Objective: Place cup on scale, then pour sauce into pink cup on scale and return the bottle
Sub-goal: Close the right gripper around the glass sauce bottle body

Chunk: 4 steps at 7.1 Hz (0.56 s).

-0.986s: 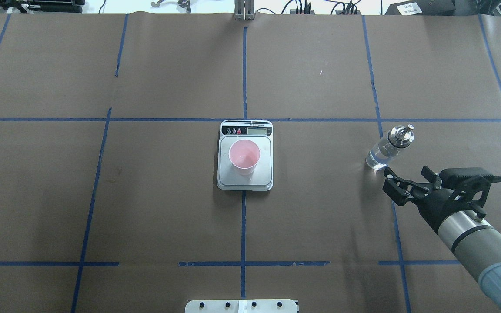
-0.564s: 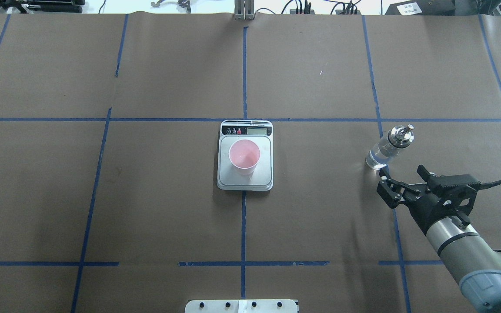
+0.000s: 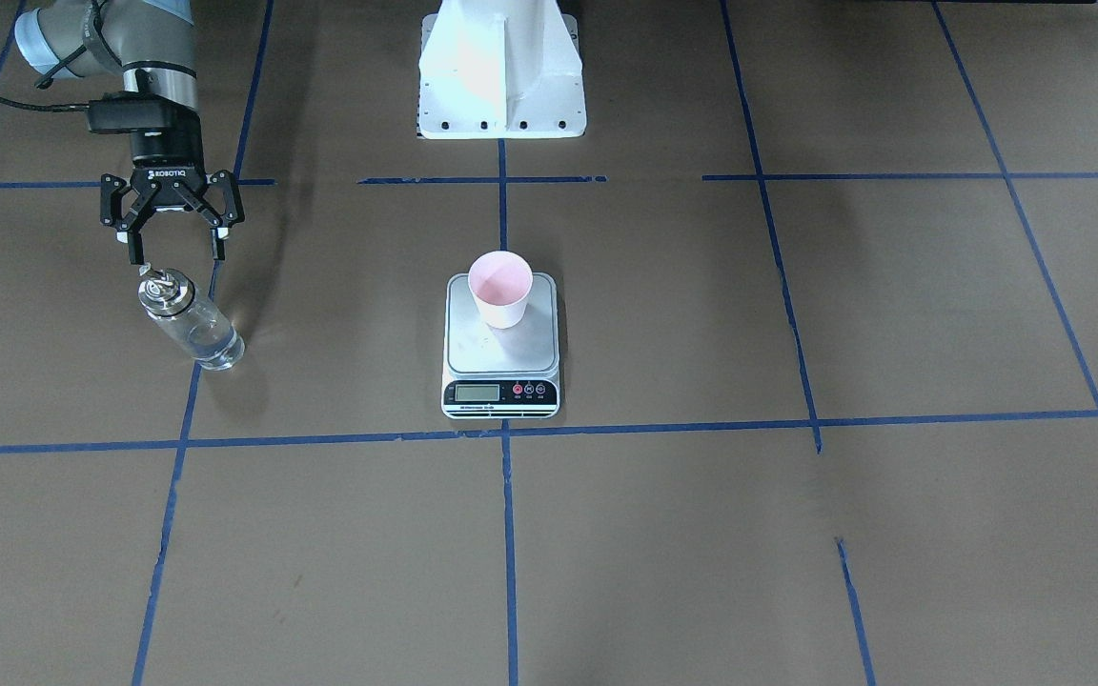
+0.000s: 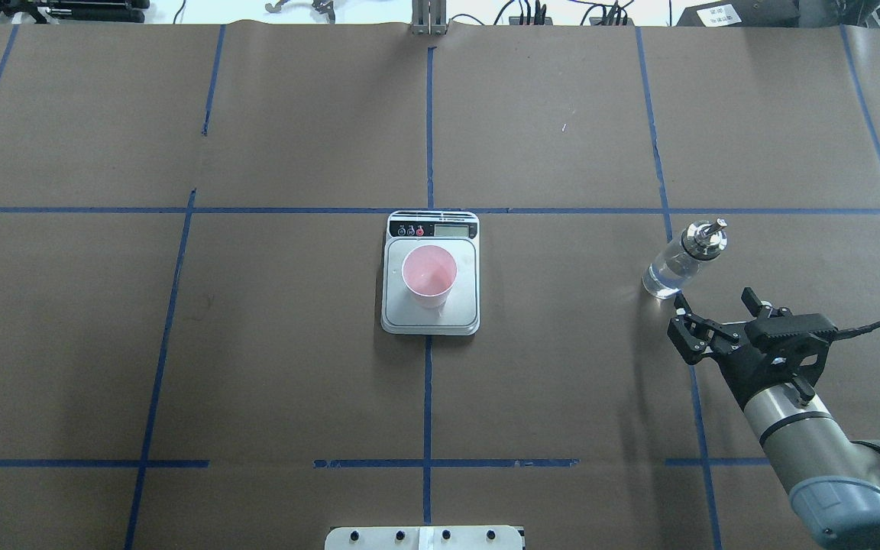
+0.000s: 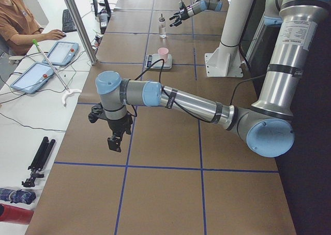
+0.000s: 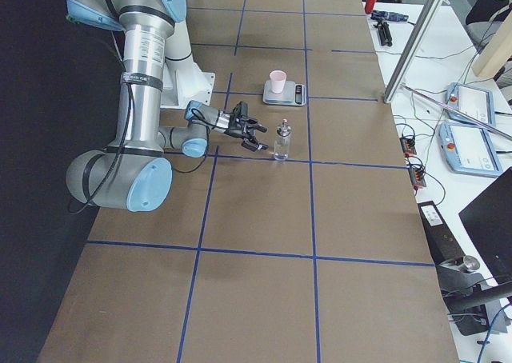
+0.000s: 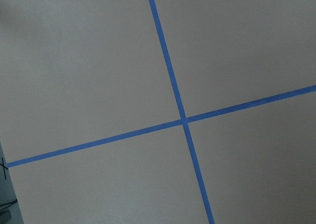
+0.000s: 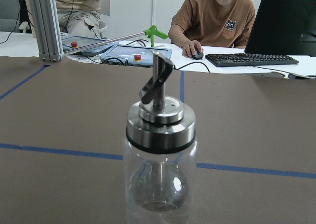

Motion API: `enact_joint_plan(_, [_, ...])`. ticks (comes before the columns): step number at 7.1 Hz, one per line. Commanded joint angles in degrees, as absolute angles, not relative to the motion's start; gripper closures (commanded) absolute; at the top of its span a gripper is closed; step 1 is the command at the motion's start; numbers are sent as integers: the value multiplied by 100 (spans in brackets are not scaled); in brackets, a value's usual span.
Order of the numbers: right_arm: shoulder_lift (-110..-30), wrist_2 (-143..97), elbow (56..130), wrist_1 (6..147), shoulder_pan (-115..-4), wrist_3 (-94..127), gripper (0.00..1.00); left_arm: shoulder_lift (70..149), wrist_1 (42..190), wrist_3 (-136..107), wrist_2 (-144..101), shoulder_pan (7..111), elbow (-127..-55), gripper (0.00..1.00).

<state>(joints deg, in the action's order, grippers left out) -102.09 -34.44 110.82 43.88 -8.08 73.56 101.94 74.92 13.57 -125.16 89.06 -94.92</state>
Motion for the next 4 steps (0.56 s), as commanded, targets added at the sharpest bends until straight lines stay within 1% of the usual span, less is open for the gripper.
enact_joint_plan(1, [-9803,-3393,10752,4386,-809,7348,0,10195,7497,1354,-12516,8877,-9492,0])
enact_joint_plan(2, [-9643,-3384,10619,4386,-826,7339,0,10195,7497,1354,-12507,8877,-9466,0])
enact_joint_plan(4, [-9659,-3140,10539,4386,-835,7295,0,10204,7497,1345,-12498,8842,-9457,0])
